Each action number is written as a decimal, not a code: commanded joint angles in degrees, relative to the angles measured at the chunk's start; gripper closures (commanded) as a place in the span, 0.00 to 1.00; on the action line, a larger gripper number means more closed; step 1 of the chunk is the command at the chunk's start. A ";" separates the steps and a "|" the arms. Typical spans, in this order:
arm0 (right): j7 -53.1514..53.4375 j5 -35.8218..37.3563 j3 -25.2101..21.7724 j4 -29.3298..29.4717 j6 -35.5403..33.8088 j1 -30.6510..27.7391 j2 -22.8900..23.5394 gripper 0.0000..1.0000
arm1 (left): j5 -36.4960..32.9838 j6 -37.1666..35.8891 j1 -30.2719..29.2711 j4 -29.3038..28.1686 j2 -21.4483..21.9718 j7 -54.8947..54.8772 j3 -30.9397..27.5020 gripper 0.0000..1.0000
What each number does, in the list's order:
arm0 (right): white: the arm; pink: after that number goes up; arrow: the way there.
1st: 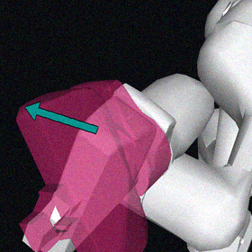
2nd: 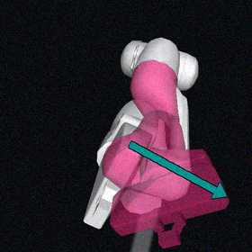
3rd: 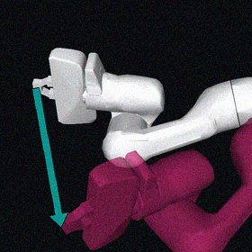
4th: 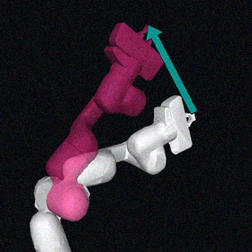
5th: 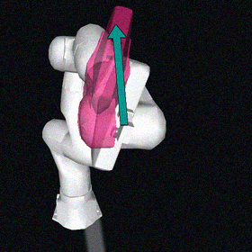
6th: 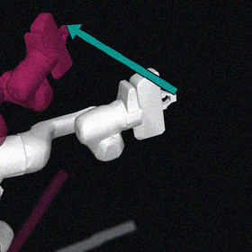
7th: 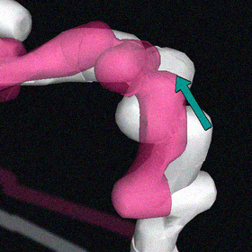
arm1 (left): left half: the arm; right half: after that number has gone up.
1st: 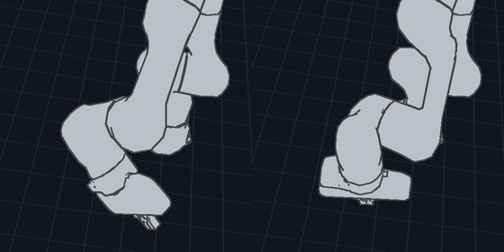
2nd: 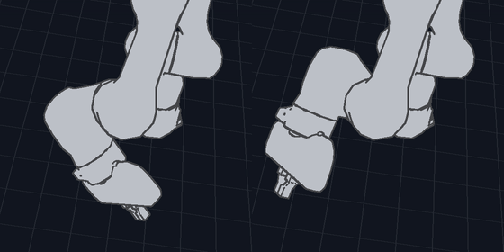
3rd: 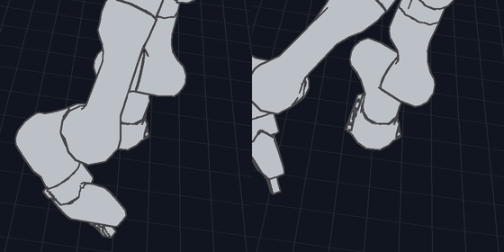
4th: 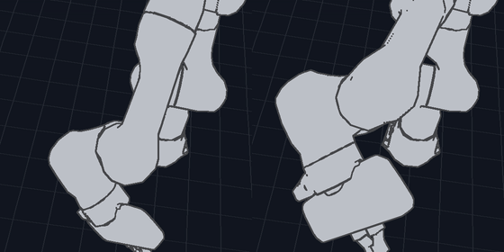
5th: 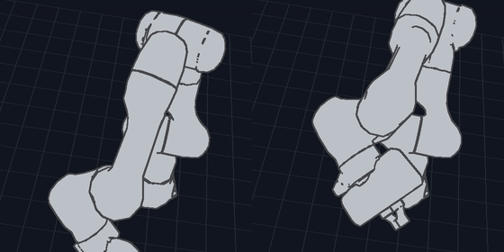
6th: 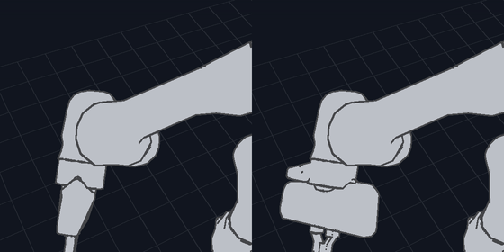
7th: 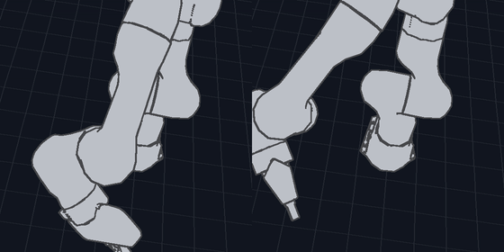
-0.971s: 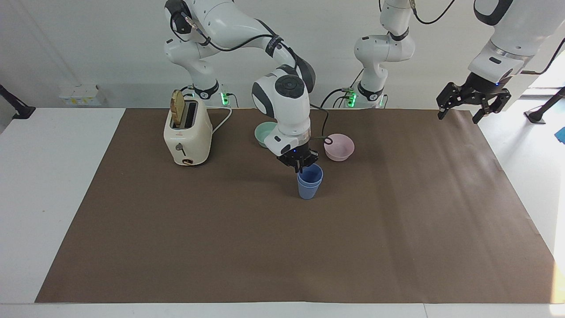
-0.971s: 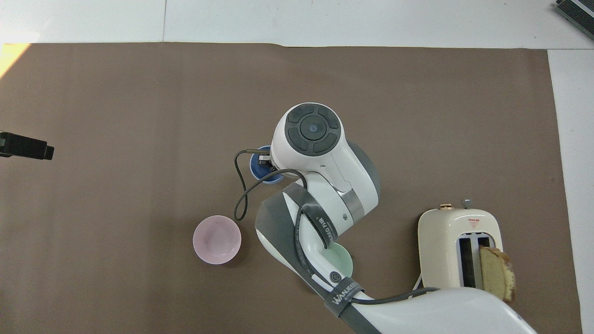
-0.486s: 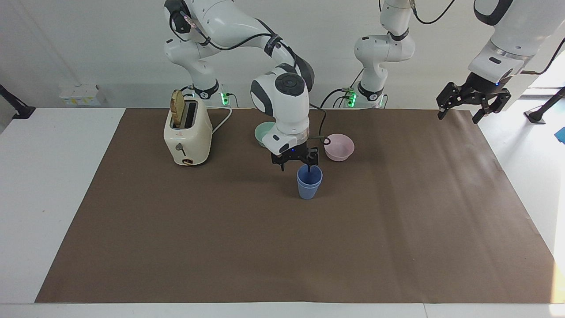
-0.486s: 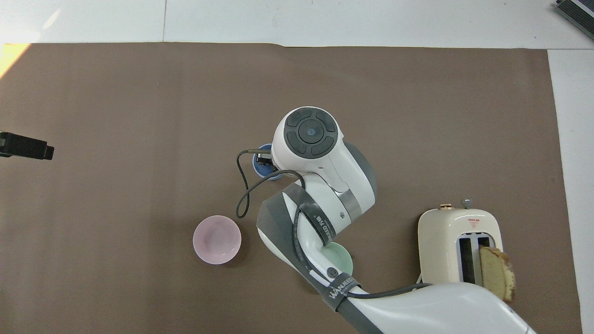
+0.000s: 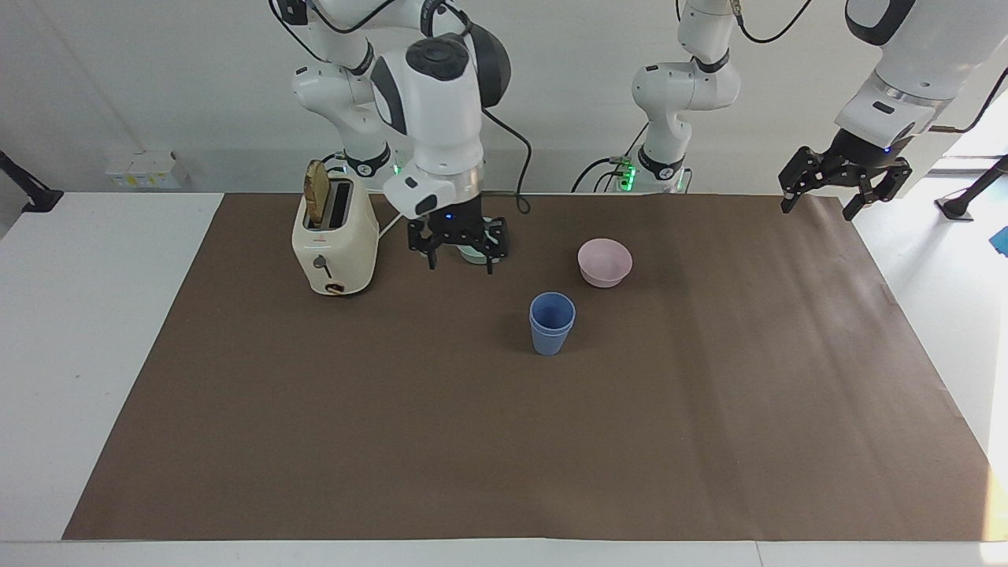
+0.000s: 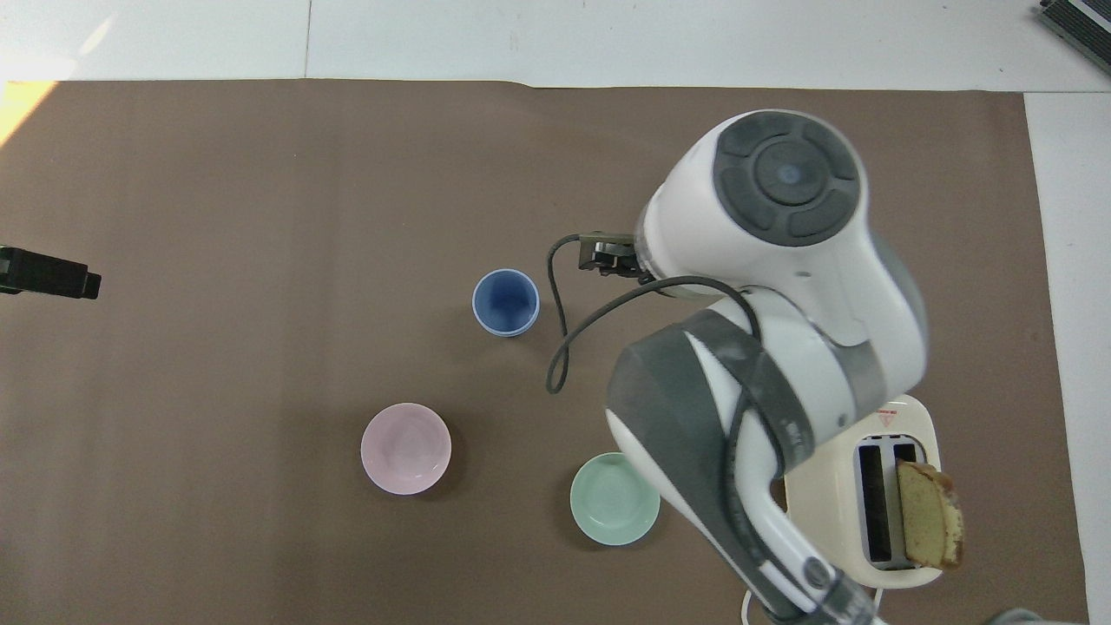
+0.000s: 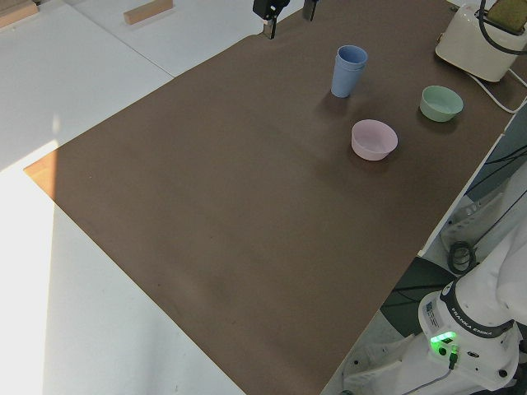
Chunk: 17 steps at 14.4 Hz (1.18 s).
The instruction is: Stack blue cups with both arms
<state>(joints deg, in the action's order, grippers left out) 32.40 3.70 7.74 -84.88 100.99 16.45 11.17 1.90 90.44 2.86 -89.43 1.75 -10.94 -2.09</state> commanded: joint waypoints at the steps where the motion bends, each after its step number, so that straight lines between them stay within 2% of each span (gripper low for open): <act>1: -9.16 -0.44 0.69 -0.91 -5.51 -5.80 -5.44 0.00 | -0.76 -0.09 0.57 0.39 0.45 0.39 -0.37 0.00; 4: -17.09 -0.27 0.61 -0.47 -12.20 -10.64 -8.79 0.00 | -0.85 -0.18 0.74 0.39 0.45 0.57 -0.37 0.00; 7: -23.24 -0.71 0.61 -0.29 -15.90 -15.82 -10.82 0.00 | -0.85 -0.36 0.74 0.39 0.45 0.75 -0.37 0.00; 10: -25.28 -7.63 -0.01 -0.46 -15.56 -21.88 -11.26 0.00 | -0.76 -0.44 0.57 0.39 0.45 0.75 -0.46 0.00; 17: -26.52 -6.95 -0.18 -3.72 -14.50 -22.60 -13.28 0.00 | -0.76 -0.36 0.57 0.39 0.45 0.83 -0.37 0.00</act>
<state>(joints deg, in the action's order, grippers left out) 6.99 -2.29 7.39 -85.97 85.44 -5.59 -0.03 1.90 90.44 2.85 -89.42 1.75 -10.94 -2.12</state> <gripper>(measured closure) 0.000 0.000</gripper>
